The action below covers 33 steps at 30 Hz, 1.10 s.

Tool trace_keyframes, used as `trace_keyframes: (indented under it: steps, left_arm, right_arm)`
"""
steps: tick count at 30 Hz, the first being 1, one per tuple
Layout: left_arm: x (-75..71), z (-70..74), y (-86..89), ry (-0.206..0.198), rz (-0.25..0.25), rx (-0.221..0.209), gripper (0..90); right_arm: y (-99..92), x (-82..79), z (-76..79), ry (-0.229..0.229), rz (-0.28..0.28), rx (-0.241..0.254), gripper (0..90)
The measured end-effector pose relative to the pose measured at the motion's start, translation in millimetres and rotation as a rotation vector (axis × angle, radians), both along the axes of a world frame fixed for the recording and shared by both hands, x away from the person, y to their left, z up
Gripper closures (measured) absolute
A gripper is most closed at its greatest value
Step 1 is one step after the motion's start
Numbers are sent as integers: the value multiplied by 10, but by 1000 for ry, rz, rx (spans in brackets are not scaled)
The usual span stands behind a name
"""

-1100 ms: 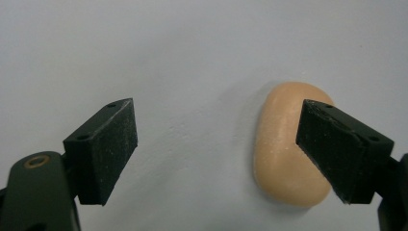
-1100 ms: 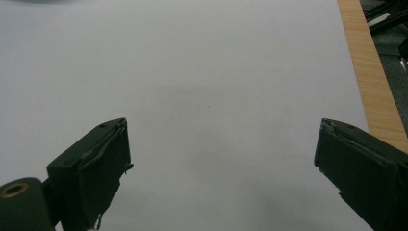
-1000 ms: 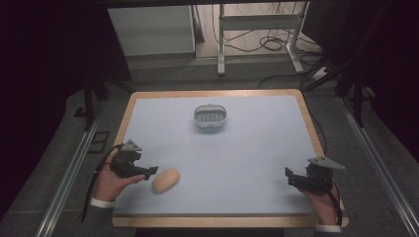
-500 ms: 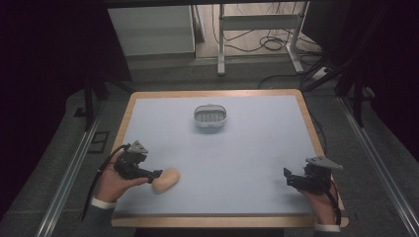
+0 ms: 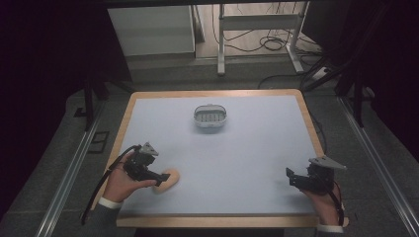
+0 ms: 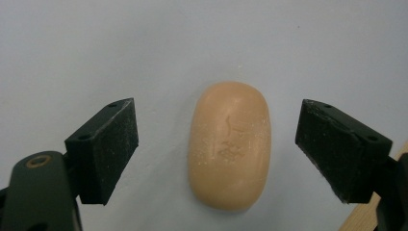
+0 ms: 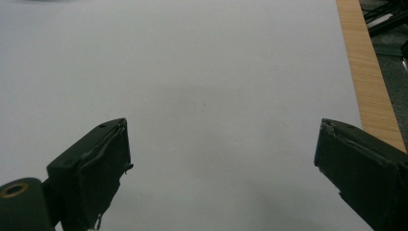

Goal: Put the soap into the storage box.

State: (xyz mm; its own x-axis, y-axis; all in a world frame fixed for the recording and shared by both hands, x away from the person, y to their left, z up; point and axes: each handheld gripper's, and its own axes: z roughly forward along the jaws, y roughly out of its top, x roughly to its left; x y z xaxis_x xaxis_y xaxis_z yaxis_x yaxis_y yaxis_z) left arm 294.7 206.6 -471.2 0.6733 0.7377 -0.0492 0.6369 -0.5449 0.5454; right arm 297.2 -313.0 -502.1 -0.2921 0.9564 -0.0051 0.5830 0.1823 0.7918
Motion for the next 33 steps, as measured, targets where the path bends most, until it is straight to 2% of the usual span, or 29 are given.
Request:
trace_keyframes:
  steps: [7, 12, 17, 19, 33]
  left_arm:
    - [13, -43, -80, 21, -14, 4, 156]
    - [23, -87, -159, 50, -36, 14, 152]
    - [80, -128, -213, 84, -50, 42, 151]
    - [94, -131, -223, 93, -54, 36, 152]
    - [140, -344, -220, 133, -48, 106, 185]
  right_arm:
    - [13, 8, -17, 10, 8, -11, 53]
    - [13, 1, -7, 6, 7, -10, 53]
    - [32, 6, 0, 2, 7, -11, 53]
    - [49, 9, 0, 5, 8, -10, 53]
    - [46, 20, -38, 9, -4, -26, 53]
